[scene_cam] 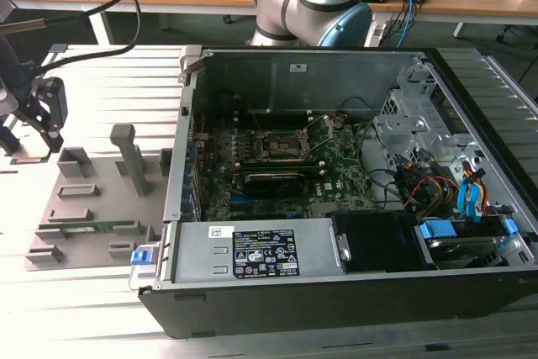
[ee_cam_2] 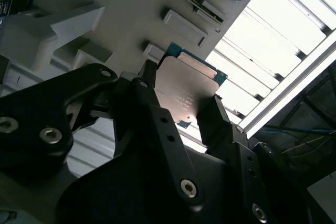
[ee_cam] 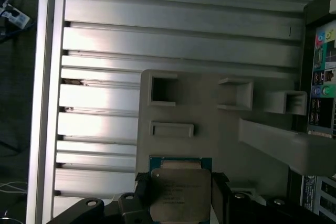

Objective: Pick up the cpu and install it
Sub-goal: 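Pick up the cpu and move it towards the insertion slot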

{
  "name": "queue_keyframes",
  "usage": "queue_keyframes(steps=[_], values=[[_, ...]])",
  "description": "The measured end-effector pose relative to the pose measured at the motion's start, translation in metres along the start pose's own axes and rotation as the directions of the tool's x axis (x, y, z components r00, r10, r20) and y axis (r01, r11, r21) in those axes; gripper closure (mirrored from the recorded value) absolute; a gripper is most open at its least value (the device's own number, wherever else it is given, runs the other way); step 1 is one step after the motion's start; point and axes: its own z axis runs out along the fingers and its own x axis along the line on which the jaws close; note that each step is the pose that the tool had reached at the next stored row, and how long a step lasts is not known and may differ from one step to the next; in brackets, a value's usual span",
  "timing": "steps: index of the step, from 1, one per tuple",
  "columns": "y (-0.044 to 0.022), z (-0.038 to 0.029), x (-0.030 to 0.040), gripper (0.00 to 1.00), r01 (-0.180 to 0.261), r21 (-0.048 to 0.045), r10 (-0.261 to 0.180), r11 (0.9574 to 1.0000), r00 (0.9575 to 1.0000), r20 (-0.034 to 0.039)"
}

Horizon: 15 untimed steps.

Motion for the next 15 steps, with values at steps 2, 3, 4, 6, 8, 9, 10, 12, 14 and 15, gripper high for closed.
queue_keyframes(steps=[2,3,4,6,8,9,10,12,14,15], values=[[-0.0001,-0.0065,-0.0002,0.45,0.0,0.0,0.0,1.0,1.0,0.0],[-0.0002,-0.0089,-0.0003,0.45,0.0,0.0001,0.0,1.0,1.0,-0.0001],[-0.0002,-0.0101,-0.0003,0.45,0.0,0.0,0.0,1.0,1.0,0.0],[-0.0002,-0.0134,-0.0004,0.45,0.0,0.0,0.0,1.0,1.0,0.0],[-0.0003,-0.018,-0.0005,0.45,0.0,0.0,0.0,1.0,1.0,0.0],[-0.0003,-0.0192,-0.0006,0.45,0.0,0.0,0.0,1.0,1.0,0.0001],[-0.0004,-0.0228,-0.0007,0.45,0.0,0.0,0.0,1.0,1.0,0.0],[-0.0004,-0.0254,-0.0007,0.45,0.0,0.0,0.0,1.0,1.0,0.0],[-0.0005,-0.0297,-0.0008,0.45,0.0,0.0,0.0,1.0,1.0,0.0],[-0.0005,-0.0325,-0.0009,0.45,0.0,0.0,0.0,1.0,1.0,0.0]])
